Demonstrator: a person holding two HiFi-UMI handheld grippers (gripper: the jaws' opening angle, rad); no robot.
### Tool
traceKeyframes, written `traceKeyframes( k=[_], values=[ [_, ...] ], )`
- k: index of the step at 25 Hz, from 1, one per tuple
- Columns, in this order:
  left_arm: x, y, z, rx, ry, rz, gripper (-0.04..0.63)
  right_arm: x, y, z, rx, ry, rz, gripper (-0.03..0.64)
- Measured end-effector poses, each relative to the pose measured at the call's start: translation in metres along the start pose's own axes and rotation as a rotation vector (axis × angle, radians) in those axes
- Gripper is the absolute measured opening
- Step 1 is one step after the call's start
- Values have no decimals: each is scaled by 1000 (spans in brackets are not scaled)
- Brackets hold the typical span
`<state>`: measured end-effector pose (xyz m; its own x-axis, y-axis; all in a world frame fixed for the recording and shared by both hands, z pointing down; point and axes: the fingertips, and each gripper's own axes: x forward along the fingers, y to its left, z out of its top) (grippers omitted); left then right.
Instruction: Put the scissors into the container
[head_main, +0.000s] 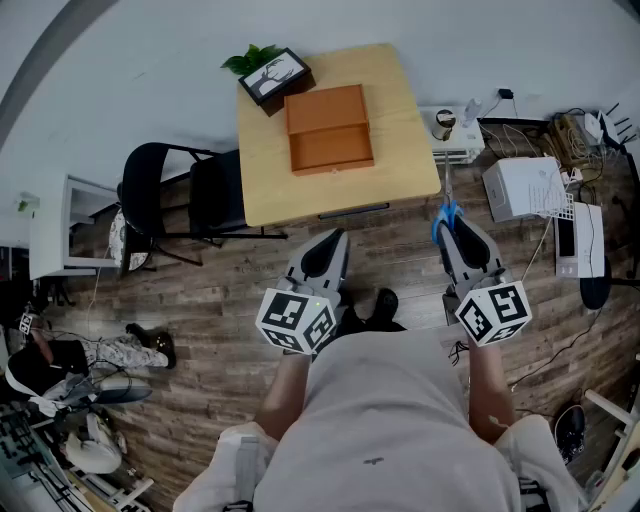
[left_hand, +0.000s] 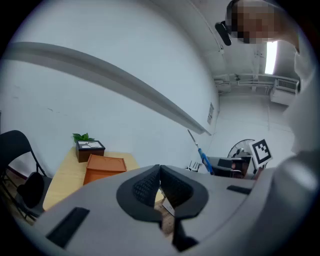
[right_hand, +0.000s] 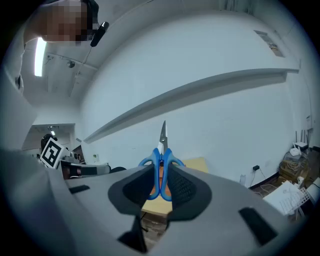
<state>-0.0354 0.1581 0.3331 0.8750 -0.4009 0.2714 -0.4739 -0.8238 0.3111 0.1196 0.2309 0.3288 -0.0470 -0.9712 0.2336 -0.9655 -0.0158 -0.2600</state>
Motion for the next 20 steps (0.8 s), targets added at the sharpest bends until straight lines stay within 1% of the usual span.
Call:
traceKeyframes(
  k=[9, 14, 20],
  values=[
    [-12, -3, -1, 7, -26, 41, 6, -14, 1, -5, -10, -4, 28, 83],
    [-16, -8, -6, 16, -19, 54, 6, -21, -1, -6, -26, -35, 15, 83],
    [-22, -12, -14, 12, -11, 73, 6, -27, -1, -12, -22, -29, 30, 83]
  ],
)
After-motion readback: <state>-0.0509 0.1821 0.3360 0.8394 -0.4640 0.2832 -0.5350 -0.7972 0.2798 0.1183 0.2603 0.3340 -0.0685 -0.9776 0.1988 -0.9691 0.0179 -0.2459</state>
